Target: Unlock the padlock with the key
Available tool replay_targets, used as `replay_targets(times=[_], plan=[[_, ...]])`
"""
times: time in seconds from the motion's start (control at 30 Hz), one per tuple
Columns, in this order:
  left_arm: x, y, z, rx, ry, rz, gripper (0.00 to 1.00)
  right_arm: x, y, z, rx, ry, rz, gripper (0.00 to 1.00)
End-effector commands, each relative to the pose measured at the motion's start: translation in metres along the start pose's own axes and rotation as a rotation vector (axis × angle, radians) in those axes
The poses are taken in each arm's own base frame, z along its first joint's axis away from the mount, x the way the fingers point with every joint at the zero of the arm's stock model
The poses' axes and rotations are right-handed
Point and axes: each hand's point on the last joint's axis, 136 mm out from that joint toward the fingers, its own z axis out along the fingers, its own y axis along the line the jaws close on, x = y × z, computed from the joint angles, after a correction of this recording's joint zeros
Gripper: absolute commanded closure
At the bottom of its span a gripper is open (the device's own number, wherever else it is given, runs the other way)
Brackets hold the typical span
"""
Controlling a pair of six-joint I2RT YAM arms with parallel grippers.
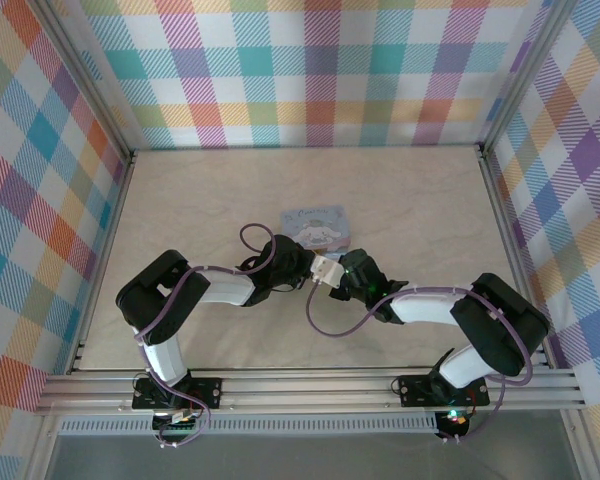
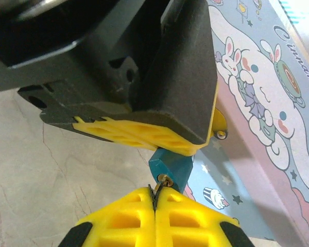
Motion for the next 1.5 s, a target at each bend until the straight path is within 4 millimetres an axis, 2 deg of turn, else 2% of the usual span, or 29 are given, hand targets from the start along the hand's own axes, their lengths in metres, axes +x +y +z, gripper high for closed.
replay_targets(times=[0.0, 0.33, 0.63, 0.87, 1.23, 1.47], plan=[[0.013, 0.024, -0.002, -0.091, 0.045, -0.006, 0.94, -0.027, -0.021, -0.005, 0.055, -0.049, 0.074, 1.00], [0.014, 0.025, -0.002, -0.089, 0.048, -0.008, 0.94, -0.039, -0.022, -0.009, 0.023, -0.075, 0.256, 1.00], [0.014, 0.025, -0.002, -0.086, 0.050, -0.008, 0.94, -0.034, -0.010, -0.007, -0.011, -0.114, 0.410, 1.00], [0.015, 0.025, -0.003, -0.088, 0.051, -0.009, 0.94, -0.028, -0.009, -0.005, -0.027, -0.135, 0.527, 1.00], [0.014, 0.027, -0.002, -0.092, 0.049, -0.008, 0.94, -0.020, -0.015, -0.007, -0.128, -0.159, 0.835, 1.00], [0.014, 0.026, -0.001, -0.093, 0.049, -0.010, 0.94, -0.013, -0.011, -0.004, -0.154, -0.125, 0.875, 1.00]])
